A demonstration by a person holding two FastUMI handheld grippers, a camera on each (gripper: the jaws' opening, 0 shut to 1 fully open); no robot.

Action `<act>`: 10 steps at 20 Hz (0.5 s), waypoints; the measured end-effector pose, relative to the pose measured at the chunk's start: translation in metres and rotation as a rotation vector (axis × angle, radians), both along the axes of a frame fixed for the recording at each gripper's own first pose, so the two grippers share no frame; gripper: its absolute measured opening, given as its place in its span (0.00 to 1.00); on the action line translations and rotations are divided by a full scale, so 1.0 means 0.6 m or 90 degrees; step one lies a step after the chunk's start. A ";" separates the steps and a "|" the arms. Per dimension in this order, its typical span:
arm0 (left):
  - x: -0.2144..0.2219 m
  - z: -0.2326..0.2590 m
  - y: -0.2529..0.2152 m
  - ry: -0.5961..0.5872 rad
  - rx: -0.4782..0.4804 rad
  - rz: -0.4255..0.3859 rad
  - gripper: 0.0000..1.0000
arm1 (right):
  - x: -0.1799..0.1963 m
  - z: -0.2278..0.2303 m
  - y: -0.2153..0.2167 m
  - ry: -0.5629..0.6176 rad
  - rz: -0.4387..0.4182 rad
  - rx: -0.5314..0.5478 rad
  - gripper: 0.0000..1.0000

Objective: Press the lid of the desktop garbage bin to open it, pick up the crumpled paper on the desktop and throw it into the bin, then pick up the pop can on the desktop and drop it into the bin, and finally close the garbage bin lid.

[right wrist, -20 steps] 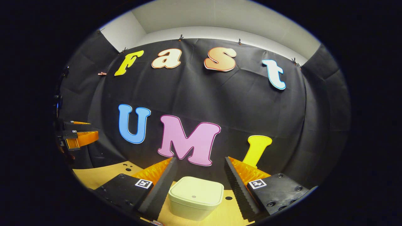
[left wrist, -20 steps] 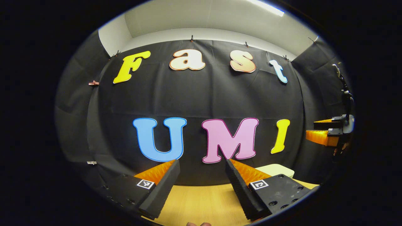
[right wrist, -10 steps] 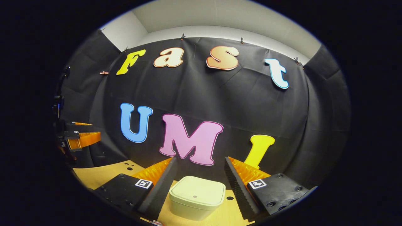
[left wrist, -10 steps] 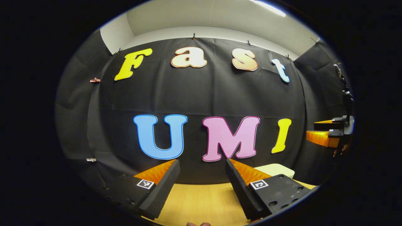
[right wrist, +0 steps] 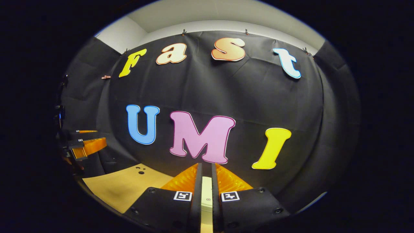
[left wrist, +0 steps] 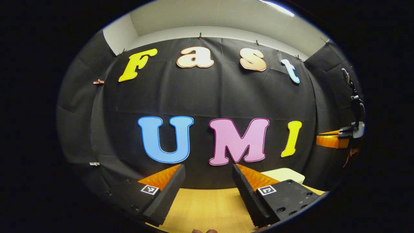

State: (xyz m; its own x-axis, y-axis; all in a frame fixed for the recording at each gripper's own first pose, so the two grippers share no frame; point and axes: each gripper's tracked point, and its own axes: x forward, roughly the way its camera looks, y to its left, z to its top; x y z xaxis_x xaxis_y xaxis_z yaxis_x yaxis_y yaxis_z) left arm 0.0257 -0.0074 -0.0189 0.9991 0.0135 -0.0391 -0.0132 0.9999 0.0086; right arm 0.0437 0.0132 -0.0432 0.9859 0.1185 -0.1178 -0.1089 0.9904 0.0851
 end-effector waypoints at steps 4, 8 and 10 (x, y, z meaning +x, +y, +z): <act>0.004 -0.004 -0.004 0.002 0.000 -0.001 0.95 | 0.023 -0.052 0.000 0.064 0.022 0.008 0.05; 0.007 -0.009 -0.004 0.004 0.008 0.003 0.95 | 0.060 -0.119 -0.007 0.122 0.032 -0.027 0.06; 0.006 -0.011 -0.005 0.006 0.008 0.006 0.95 | 0.073 -0.159 -0.005 0.157 0.046 -0.040 0.07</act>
State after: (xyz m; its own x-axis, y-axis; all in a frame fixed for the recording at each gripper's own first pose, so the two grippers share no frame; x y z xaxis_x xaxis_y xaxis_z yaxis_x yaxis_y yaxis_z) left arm 0.0294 -0.0103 -0.0256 0.9985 0.0243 -0.0482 -0.0233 0.9995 0.0216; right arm 0.0874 0.0101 -0.1384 0.9158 0.1721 -0.3628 -0.1631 0.9850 0.0557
